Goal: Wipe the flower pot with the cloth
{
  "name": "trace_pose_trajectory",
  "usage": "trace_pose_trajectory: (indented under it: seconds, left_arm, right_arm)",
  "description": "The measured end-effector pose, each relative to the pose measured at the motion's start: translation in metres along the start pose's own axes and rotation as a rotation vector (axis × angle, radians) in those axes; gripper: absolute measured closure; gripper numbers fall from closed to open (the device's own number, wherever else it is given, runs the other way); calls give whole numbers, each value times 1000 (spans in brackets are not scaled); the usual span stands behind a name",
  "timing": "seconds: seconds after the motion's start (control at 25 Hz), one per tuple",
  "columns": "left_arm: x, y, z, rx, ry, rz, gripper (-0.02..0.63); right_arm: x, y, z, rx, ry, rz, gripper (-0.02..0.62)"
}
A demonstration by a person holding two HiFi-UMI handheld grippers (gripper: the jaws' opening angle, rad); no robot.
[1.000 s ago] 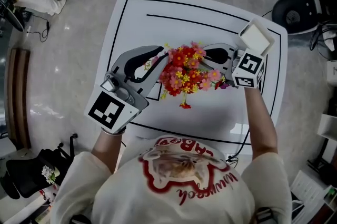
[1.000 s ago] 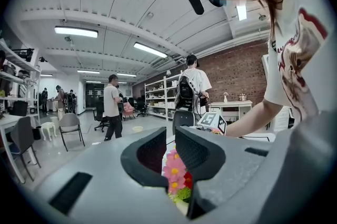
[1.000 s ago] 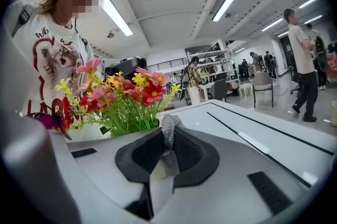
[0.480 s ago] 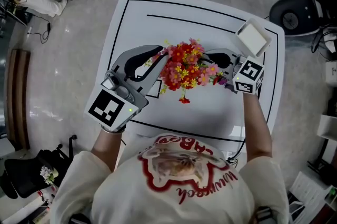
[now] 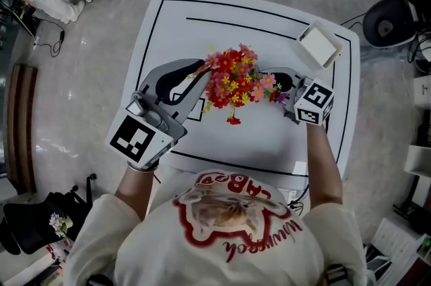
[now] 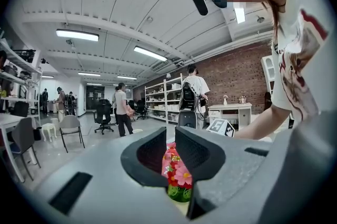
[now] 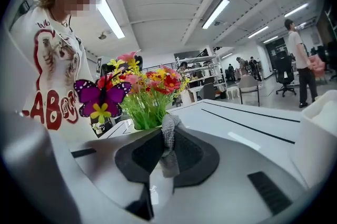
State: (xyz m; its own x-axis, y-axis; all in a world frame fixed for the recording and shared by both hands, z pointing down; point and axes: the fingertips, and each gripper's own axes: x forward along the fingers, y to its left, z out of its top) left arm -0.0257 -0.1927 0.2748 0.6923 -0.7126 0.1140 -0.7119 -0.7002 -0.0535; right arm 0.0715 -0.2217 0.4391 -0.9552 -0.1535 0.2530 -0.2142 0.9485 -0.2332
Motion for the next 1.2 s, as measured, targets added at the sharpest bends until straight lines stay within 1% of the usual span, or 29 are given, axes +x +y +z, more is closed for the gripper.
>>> trace_pose_trajectory:
  seconds: [0.36,0.68,0.84,1.2]
  left_arm:
    - [-21,-14,-1,8,4,15,549]
    - [-46,-30,-15,-22,22,34,549]
    - [-51,-41,-12,-21,2,36,549]
    - [-62,-59,-14,-23,0,49,549]
  right_arm:
    - [-6,11,-3,-14,-23,-59,552]
    - [-8,21,-2,-43,-51,-161,552]
    - [-8,24,-7,-43,-45,-196,552]
    - [-10,33,-9,-40,-50,-265,552]
